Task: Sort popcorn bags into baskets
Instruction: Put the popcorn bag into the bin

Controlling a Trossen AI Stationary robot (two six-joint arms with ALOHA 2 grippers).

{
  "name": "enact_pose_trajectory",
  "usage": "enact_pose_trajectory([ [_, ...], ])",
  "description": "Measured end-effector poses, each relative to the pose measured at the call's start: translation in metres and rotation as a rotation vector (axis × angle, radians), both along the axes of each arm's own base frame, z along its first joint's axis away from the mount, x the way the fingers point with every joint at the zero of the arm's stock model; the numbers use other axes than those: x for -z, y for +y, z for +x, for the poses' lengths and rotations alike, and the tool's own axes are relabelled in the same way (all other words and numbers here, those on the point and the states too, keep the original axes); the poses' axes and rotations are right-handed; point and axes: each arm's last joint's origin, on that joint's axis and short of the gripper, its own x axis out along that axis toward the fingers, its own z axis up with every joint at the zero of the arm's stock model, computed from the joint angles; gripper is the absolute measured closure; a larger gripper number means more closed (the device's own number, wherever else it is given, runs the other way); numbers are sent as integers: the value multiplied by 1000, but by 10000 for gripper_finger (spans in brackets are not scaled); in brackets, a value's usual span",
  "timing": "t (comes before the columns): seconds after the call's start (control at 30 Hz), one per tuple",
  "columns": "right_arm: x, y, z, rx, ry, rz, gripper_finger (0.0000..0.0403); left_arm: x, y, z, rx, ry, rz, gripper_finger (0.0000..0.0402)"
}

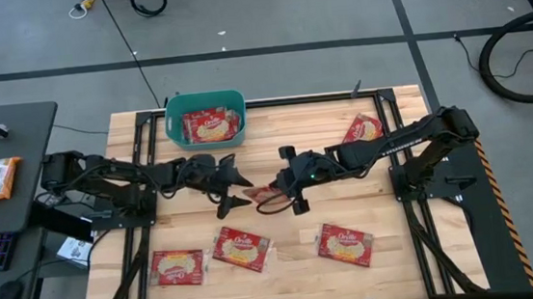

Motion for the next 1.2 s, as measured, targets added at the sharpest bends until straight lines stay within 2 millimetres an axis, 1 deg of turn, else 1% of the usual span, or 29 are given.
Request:
enact_pose_trajectory([
  [0.13, -3, 0, 2, 12, -36, 10, 402, -1, -4, 1, -1, -13, 27, 142],
  [0.27, -6, 0, 4, 19, -74, 28, 402, -1, -4, 1, -23, -13, 38, 178],
  [0.67, -9, 6, 5, 3, -112, 36, 398, -1, -3, 1, -44, -18, 70, 340],
  [0.77, -9, 6, 5, 16, -114, 56, 389, -1, -3, 1, -44, -18, 70, 371],
  [0.93, -9, 6, 5, 33, -120, 85, 361, -1, -3, 1, -47, -14, 69, 373],
  [1.03, -11, 5, 3, 54, -116, 100, 340, -1, -3, 1, -47, -14, 68, 368],
  [1.1, -16, 4, -1, 77, -124, 87, 325, -1, -3, 1, -49, -13, 67, 366],
  [1.2, -29, 1, -12, 125, -148, 56, 303, -1, 1, -1, -56, 3, 70, 367],
])
